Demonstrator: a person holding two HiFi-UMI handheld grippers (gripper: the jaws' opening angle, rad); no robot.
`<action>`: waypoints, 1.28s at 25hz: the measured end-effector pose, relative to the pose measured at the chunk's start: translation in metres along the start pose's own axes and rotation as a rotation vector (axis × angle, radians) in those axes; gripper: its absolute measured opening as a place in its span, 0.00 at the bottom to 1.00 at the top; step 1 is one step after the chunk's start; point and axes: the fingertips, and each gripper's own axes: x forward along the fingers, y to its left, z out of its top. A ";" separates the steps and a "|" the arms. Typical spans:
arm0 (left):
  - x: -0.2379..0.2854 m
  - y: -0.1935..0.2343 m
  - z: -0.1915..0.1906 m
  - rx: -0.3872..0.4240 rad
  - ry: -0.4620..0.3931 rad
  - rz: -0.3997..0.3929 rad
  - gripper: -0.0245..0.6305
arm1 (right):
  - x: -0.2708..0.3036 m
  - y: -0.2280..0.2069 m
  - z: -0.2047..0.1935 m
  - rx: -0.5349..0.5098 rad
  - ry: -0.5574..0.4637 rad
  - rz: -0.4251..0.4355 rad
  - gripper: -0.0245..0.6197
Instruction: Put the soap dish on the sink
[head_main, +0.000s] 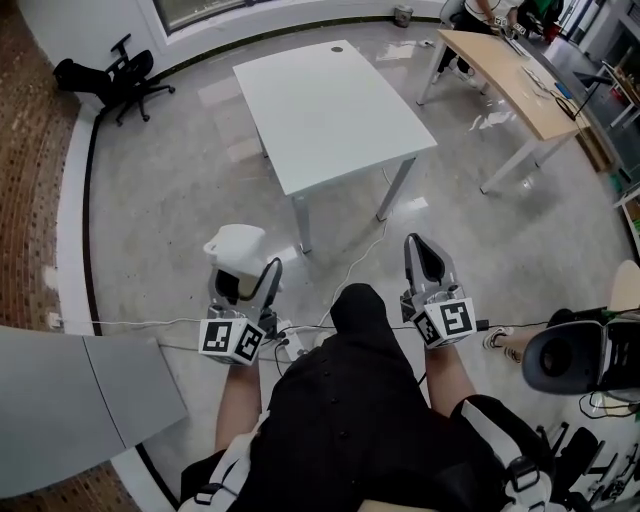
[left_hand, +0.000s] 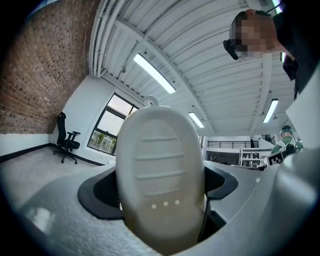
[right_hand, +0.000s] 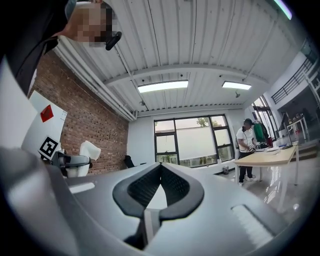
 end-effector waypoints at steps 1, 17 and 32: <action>0.003 0.000 -0.001 -0.001 0.003 -0.003 0.74 | 0.003 -0.003 -0.001 -0.002 0.006 -0.001 0.05; 0.110 0.046 -0.008 0.031 0.022 0.009 0.74 | 0.109 -0.058 -0.020 0.000 -0.006 0.011 0.05; 0.224 0.070 -0.024 0.041 0.087 0.034 0.74 | 0.212 -0.126 -0.029 0.014 0.006 0.036 0.05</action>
